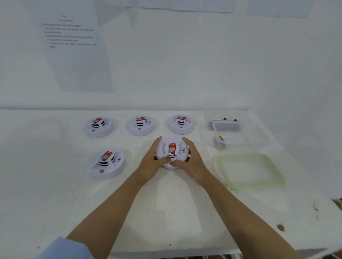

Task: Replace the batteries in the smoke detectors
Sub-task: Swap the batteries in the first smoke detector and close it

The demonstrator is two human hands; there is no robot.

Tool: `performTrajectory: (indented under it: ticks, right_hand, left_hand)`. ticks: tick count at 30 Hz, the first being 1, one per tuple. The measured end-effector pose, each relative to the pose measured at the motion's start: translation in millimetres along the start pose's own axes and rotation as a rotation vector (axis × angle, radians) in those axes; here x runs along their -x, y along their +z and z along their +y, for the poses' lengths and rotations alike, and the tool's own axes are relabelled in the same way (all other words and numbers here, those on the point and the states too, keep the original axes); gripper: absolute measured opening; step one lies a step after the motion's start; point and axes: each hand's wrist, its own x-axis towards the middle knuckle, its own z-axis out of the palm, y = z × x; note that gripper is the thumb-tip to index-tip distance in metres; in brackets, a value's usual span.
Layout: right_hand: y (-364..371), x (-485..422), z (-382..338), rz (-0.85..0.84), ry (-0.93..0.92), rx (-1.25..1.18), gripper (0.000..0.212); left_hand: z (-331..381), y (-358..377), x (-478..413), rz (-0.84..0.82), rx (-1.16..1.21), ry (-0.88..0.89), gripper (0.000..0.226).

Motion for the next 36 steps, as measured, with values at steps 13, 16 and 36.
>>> performTrajectory:
  ticks: [13, 16, 36]
  right_hand:
    - [0, -7, 10, 0.017, -0.013, 0.050, 0.076]
    - [-1, -8, 11, 0.019, -0.021, 0.046, 0.077]
    - [-15, -8, 16, -0.113, 0.038, -0.223, 0.058]
  left_hand:
    - [5, 2, 5, -0.015, -0.008, 0.007, 0.068]
    - [4, 3, 5, -0.011, -0.005, 0.011, 0.069]
    - [-3, -5, 4, -0.063, 0.062, 0.008, 0.067]
